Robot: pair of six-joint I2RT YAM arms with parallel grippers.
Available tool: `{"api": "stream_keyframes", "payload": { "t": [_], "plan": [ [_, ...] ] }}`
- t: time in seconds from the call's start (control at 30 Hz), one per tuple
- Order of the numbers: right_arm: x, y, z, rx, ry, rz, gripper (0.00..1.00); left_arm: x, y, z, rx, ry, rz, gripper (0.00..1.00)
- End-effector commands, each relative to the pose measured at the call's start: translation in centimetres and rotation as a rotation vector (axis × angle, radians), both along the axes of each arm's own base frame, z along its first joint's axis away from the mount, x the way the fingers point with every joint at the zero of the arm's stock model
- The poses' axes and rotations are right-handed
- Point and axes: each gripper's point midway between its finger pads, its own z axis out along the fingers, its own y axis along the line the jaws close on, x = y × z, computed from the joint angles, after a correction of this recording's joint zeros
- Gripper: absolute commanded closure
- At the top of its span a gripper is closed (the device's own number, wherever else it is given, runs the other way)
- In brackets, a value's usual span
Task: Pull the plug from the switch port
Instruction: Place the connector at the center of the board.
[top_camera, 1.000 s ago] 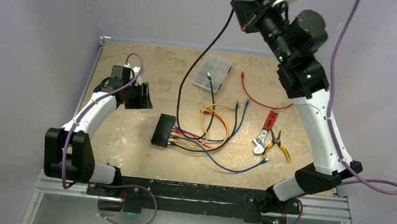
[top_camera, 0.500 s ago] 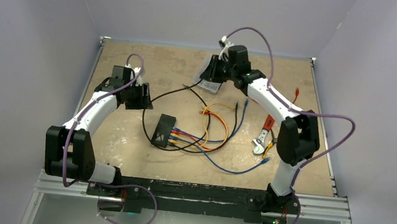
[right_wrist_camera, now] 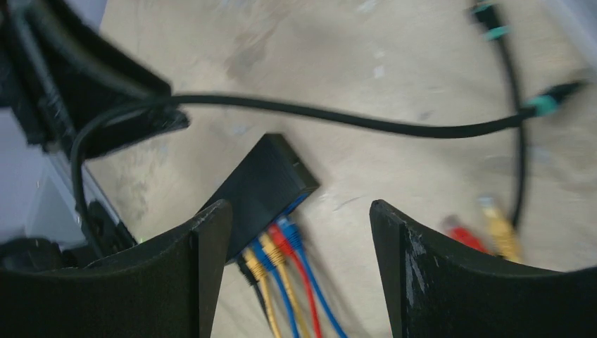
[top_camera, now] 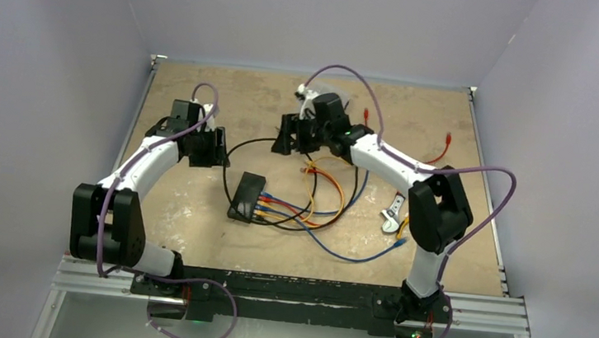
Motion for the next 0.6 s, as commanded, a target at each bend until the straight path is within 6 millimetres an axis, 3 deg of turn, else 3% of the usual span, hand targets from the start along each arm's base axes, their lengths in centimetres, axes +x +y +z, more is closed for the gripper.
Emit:
{"api": "stream_keyframes", "payload": {
  "t": [0.0,0.17,0.37,0.47,0.57],
  "plan": [
    [-4.5,4.5,1.6,0.046,-0.094,0.167,0.27,0.3,0.4,-0.4,0.014,0.006,-0.006,0.48],
    [-9.6,7.8,2.2,0.138,-0.083,0.319,0.29,0.4,0.4,-0.4,0.015,0.006,-0.006,0.48],
    [-14.5,10.3,4.7,0.257,-0.096,0.452,0.24,0.4,0.4,-0.4,0.015,0.005,-0.005,0.48],
    [-16.2,11.3,5.2,0.289,-0.089,0.487,0.24,0.4,0.4,-0.4,0.014,0.007,-0.005,0.48],
    [-16.9,12.2,4.2,0.272,-0.063,0.496,0.26,0.4,0.4,-0.4,0.012,0.008,-0.005,0.48]
  ]
}}
